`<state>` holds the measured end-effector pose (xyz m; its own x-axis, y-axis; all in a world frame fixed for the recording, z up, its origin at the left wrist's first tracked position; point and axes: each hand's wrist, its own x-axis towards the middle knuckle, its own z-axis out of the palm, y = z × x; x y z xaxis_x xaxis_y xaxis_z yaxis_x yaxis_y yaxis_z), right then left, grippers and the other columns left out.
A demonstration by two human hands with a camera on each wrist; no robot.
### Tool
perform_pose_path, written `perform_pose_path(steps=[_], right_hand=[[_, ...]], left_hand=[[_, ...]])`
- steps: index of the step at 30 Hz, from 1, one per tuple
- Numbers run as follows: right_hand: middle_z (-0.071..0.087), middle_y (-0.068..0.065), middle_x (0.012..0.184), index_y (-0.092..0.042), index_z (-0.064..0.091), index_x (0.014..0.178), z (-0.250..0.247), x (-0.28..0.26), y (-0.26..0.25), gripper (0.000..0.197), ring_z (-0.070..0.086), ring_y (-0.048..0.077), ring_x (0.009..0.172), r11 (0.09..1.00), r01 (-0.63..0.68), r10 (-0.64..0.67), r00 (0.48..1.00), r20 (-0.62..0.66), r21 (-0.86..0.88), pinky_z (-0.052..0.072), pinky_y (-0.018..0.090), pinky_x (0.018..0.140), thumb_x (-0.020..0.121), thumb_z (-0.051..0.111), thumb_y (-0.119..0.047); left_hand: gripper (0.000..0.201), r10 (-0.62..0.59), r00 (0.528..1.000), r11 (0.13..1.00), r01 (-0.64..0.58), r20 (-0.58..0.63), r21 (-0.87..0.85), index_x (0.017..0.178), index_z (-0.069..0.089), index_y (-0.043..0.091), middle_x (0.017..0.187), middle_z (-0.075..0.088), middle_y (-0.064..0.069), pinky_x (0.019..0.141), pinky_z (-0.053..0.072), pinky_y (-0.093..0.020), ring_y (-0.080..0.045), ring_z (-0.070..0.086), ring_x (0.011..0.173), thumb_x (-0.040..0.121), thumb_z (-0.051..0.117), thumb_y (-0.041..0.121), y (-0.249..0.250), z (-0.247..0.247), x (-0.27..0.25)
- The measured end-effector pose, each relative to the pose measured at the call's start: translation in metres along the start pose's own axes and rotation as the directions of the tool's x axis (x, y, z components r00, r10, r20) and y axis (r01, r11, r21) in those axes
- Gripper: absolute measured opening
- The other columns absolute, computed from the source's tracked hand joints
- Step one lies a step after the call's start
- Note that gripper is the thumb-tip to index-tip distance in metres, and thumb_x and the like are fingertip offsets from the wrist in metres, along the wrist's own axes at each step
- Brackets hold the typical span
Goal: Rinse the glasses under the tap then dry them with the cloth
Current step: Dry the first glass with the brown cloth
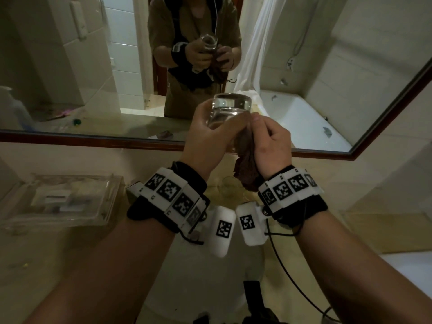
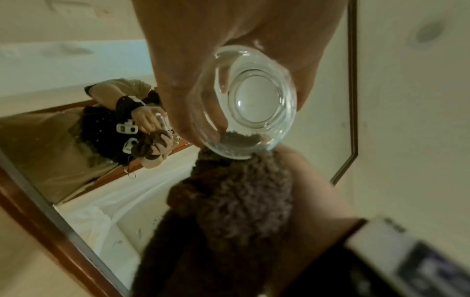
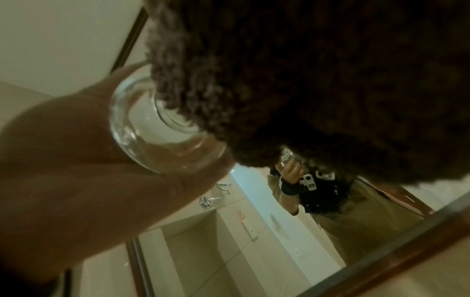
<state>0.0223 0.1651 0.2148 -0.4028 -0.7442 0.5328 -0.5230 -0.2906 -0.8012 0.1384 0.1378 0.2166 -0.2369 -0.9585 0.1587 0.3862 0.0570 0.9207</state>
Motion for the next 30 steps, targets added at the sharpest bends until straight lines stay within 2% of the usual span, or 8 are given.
perform_pose_path(steps=[6,9,14,19,22,26,28,30], right_hand=[[0.065,-0.007,0.074,-0.017,0.071,0.089,-0.002,0.000,-0.010,0.025,0.059,0.007,0.071,0.995,0.062,-0.059,0.998,-0.032,0.084,0.046,0.022,0.066,0.096,0.049,-0.026],[0.059,-0.009,0.065,-0.022,0.066,0.076,-0.002,0.003,-0.009,0.028,0.053,0.003,0.063,0.996,0.049,-0.046,0.998,-0.038,0.078,0.042,0.018,0.061,0.098,0.048,-0.022],[0.055,0.016,0.062,0.001,0.058,0.068,-0.001,0.005,0.003,0.039,0.047,0.013,0.060,1.000,-0.011,0.011,1.000,-0.009,0.023,0.038,0.029,0.057,0.098,0.049,-0.023],[0.050,-0.016,0.051,-0.022,0.056,0.060,-0.001,0.002,0.000,0.038,0.044,0.000,0.053,1.000,-0.022,0.023,1.000,-0.010,0.008,0.035,0.016,0.055,0.098,0.049,-0.023],[0.060,-0.012,0.067,-0.019,0.066,0.076,0.000,0.003,-0.010,0.027,0.054,0.003,0.067,0.998,0.045,-0.045,0.999,-0.008,0.051,0.042,0.023,0.064,0.096,0.049,-0.027],[0.070,0.001,0.091,-0.015,0.072,0.099,0.002,0.001,-0.010,0.028,0.064,0.012,0.088,0.993,0.107,-0.105,0.994,-0.036,0.058,0.050,0.028,0.080,0.094,0.048,-0.030],[0.069,-0.004,0.084,-0.018,0.072,0.091,0.002,0.002,-0.006,0.027,0.062,0.006,0.082,0.996,0.079,-0.078,0.997,-0.025,0.048,0.048,0.022,0.076,0.095,0.048,-0.029],[0.057,-0.012,0.062,-0.023,0.063,0.067,0.001,0.003,-0.004,0.034,0.051,-0.001,0.062,1.000,0.013,-0.013,1.000,-0.008,0.022,0.040,0.014,0.062,0.097,0.049,-0.026]], left_hand=[[0.053,-0.020,0.998,1.000,0.020,-0.059,-0.006,0.126,0.047,0.015,0.113,0.066,-0.006,0.087,0.057,-0.048,-0.026,0.068,0.102,0.082,0.075,0.024,0.005,-0.001,0.002],[0.047,-0.045,0.999,0.998,0.046,0.017,-0.043,0.124,0.048,0.018,0.115,0.065,-0.007,0.087,0.057,-0.047,-0.027,0.068,0.104,0.084,0.073,0.023,0.008,0.001,0.000],[0.024,0.002,0.997,0.997,-0.007,0.073,0.077,0.113,0.063,0.018,0.105,0.070,-0.004,0.090,0.055,-0.051,-0.025,0.067,0.104,0.089,0.068,0.022,0.004,-0.002,0.001],[0.033,0.092,0.991,0.962,-0.115,0.100,0.249,0.120,0.059,0.018,0.110,0.068,0.001,0.084,0.055,-0.025,-0.012,0.065,0.102,0.089,0.068,0.026,0.002,-0.002,0.005],[0.051,0.128,0.992,0.970,-0.128,0.011,0.206,0.125,0.055,0.013,0.113,0.068,-0.002,0.084,0.055,-0.025,-0.012,0.067,0.102,0.080,0.078,0.024,0.003,-0.002,0.008],[0.054,0.071,0.996,0.989,-0.063,-0.057,0.137,0.125,0.048,0.017,0.113,0.065,-0.003,0.085,0.058,-0.033,-0.016,0.067,0.102,0.080,0.077,0.022,0.001,-0.004,0.008],[0.053,0.028,0.999,0.998,-0.026,-0.030,0.059,0.127,0.048,0.016,0.114,0.065,-0.006,0.080,0.059,-0.034,-0.021,0.068,0.102,0.082,0.075,0.020,0.001,-0.004,0.004],[0.051,0.019,1.000,0.999,-0.019,0.015,0.036,0.128,0.049,0.016,0.115,0.065,-0.008,0.076,0.058,-0.032,-0.023,0.068,0.102,0.084,0.073,0.018,0.000,-0.002,0.001]])
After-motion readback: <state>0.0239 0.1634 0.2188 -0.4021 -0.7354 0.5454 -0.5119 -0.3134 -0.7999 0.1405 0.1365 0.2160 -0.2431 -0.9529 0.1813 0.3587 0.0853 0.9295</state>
